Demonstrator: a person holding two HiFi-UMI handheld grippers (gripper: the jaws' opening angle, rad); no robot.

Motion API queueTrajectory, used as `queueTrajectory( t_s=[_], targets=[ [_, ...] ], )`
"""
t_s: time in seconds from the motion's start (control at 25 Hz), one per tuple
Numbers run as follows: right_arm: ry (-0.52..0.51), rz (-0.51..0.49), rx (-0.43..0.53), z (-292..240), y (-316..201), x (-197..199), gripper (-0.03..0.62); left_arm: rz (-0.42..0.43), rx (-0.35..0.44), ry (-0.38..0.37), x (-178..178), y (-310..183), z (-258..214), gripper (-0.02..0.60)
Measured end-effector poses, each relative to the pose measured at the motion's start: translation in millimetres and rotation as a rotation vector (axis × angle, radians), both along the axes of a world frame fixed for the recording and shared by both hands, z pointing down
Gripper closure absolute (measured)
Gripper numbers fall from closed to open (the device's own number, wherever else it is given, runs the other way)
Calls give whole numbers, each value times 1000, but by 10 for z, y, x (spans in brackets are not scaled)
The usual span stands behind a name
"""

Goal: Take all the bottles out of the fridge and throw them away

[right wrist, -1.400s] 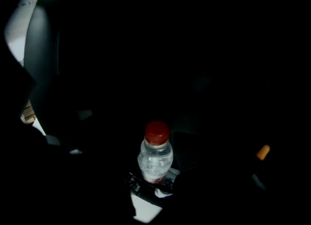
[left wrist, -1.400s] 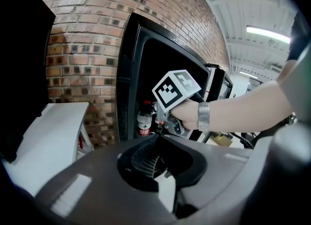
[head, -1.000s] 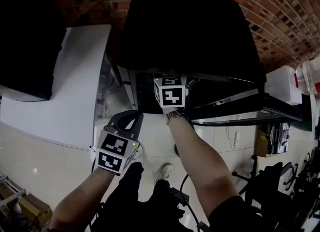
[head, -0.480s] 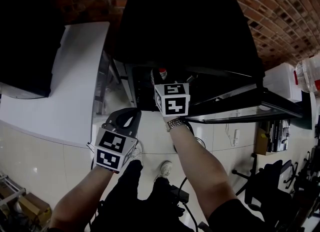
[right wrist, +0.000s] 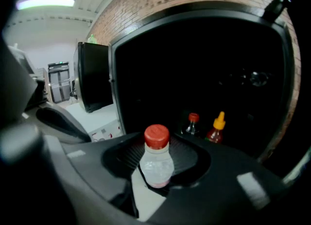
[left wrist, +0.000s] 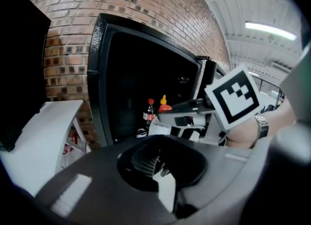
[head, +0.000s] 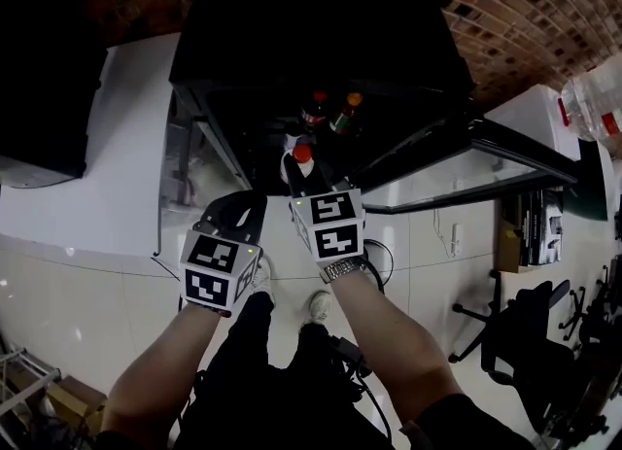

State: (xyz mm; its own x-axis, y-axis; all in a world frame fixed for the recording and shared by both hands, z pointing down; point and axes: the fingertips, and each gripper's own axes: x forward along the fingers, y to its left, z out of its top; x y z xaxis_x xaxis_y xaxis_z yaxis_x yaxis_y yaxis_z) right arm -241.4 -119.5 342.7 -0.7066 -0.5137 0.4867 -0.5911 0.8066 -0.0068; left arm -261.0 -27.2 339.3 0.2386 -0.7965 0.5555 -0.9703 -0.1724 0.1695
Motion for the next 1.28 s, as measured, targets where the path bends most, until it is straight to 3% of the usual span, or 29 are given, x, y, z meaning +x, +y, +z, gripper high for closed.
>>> queueTrajectory(
  t_s=[0.44, 0.84, 1.04, 1.28],
  targets=[
    [65, 50, -84, 410, 578, 1441, 444, 121, -42, -10, 1263, 109, 383, 578],
    [162, 104, -153, 1194, 985, 2749, 444, 265, -122, -8, 2616, 361, 1142, 577],
    [184, 132, -212, 1687, 1139, 3190, 444, 334, -183, -15, 3130, 507, 1632, 578],
    [208, 207, -282, 2324, 1249, 3583, 445, 424, -266, -16, 3494, 657, 2163, 578]
  ],
)
